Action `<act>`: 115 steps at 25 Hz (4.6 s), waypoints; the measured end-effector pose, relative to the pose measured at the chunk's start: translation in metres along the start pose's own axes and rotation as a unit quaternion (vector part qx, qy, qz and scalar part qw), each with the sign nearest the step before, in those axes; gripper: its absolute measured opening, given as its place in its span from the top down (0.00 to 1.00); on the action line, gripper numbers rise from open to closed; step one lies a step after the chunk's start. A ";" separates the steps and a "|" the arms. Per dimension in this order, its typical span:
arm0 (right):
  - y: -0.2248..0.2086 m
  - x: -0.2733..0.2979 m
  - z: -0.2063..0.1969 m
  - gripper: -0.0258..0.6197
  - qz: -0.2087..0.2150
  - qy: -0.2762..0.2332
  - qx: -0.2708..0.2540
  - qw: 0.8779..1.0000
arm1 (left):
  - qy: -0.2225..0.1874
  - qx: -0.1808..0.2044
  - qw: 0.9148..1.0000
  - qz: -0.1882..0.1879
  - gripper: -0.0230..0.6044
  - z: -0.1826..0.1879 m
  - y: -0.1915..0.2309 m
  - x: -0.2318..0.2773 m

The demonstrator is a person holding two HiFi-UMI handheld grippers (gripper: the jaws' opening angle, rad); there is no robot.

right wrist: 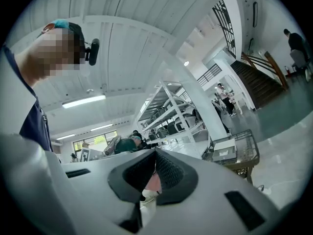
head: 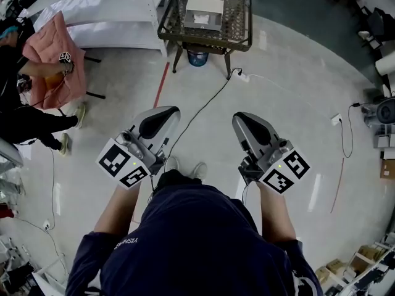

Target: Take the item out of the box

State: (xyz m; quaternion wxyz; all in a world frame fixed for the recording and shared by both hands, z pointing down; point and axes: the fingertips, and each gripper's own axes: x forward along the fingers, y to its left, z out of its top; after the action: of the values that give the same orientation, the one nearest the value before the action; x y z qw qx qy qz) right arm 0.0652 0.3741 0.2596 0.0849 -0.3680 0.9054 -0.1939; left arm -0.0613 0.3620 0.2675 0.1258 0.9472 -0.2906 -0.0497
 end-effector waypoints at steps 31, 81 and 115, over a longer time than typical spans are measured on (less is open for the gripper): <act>-0.111 0.165 0.024 0.92 -0.030 0.021 0.019 0.999 | 0.006 -0.034 0.999 -0.012 0.95 0.027 0.190 0.078; -0.389 0.291 0.049 0.92 -0.029 0.109 0.106 0.988 | 0.177 -0.042 0.980 0.076 0.95 -0.089 0.454 0.366; -0.456 0.353 -0.047 0.92 -0.116 0.159 0.173 0.965 | 0.455 -0.075 0.881 0.101 0.74 -0.278 0.572 0.373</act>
State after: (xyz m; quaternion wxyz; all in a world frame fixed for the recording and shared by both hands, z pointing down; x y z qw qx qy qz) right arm 0.0874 -0.1574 0.4865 -0.0207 -0.4150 0.8108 -0.4122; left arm -0.0144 -0.2471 0.6801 0.3195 0.8187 -0.2906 0.3784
